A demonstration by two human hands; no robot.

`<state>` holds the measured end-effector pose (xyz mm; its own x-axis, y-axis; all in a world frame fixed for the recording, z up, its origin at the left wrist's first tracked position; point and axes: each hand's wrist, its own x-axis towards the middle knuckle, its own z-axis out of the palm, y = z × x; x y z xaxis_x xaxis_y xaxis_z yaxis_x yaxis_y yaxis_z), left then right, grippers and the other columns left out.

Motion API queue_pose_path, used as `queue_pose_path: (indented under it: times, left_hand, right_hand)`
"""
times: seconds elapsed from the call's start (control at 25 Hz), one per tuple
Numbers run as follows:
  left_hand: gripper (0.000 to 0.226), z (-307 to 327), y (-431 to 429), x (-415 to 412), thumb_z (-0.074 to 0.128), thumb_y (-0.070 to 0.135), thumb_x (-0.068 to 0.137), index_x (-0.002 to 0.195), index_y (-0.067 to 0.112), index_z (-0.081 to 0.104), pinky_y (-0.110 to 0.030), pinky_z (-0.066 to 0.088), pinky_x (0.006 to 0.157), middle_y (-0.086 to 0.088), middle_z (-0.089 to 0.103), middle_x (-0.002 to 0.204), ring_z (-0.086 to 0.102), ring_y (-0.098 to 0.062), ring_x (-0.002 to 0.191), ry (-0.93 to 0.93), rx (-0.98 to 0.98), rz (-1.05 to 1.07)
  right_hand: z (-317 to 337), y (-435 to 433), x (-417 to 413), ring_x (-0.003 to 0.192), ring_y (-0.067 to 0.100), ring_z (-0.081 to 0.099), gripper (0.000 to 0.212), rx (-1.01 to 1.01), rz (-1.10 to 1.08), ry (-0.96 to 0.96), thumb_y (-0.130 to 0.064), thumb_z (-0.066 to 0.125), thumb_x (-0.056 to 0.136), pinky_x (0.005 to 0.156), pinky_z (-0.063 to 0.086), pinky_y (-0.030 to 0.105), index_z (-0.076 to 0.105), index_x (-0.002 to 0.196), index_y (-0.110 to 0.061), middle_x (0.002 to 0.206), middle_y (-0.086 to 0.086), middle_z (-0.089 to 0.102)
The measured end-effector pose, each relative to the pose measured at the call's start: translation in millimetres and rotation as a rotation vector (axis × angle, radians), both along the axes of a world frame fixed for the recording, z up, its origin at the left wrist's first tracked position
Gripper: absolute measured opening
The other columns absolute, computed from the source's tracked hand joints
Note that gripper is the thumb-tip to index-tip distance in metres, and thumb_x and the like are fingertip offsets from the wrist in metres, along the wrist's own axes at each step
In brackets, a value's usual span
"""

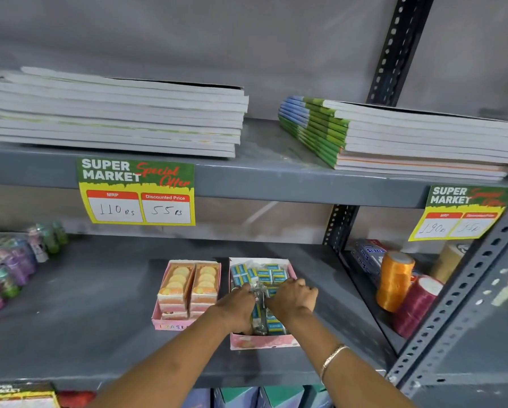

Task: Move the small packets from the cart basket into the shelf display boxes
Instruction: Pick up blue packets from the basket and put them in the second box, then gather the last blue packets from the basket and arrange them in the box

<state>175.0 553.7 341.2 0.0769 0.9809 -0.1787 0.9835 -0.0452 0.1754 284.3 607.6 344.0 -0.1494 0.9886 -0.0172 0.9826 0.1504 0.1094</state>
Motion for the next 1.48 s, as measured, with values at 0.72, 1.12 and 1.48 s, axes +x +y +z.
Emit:
queue_pose_path:
  times: [0.72, 1.12, 1.48]
  left_hand:
    - [0.068, 20.8, -64.1, -45.6, 0.066, 0.014, 0.078, 0.136, 0.003, 0.034, -0.032, 0.023, 0.111, -0.015, 0.031, 0.144, 0.030, -0.024, 0.130, -0.318, 0.416, 0.115]
    - [0.056, -73.4, -399.0, -256.9, 0.068, 0.017, 0.078, 0.127, 0.000, 0.046, -0.042, 0.040, 0.101, -0.022, 0.044, 0.132, 0.046, -0.037, 0.119, -0.146, 0.612, 1.059]
    - [0.084, -332.9, -543.9, -238.4, 0.068, 0.041, 0.076, 0.136, -0.004, 0.030, -0.040, 0.033, 0.107, -0.024, 0.032, 0.144, 0.033, -0.036, 0.133, -0.238, -0.113, 1.566]
  right_hand:
    - [69.2, -30.5, -48.8, 0.112, 0.034, 0.057, 0.048, 0.159, 0.299, 0.147, -0.045, 0.046, 0.093, 0.088, 0.050, 0.043, 0.053, 0.122, -0.007, 0.126, 0.016, 0.050]
    - [14.3, -280.5, -294.4, 0.100, 0.035, 0.060, 0.035, 0.038, 1.357, 0.514, -0.031, 0.062, 0.086, 0.081, 0.049, 0.041, 0.056, 0.113, -0.009, 0.113, 0.014, 0.057]
    - [-306.5, -375.7, -358.6, 0.047, 0.008, 0.063, 0.032, -0.448, 1.761, -0.360, -0.036, 0.076, 0.030, 0.040, 0.046, 0.013, 0.064, 0.053, -0.017, 0.054, -0.002, 0.063]
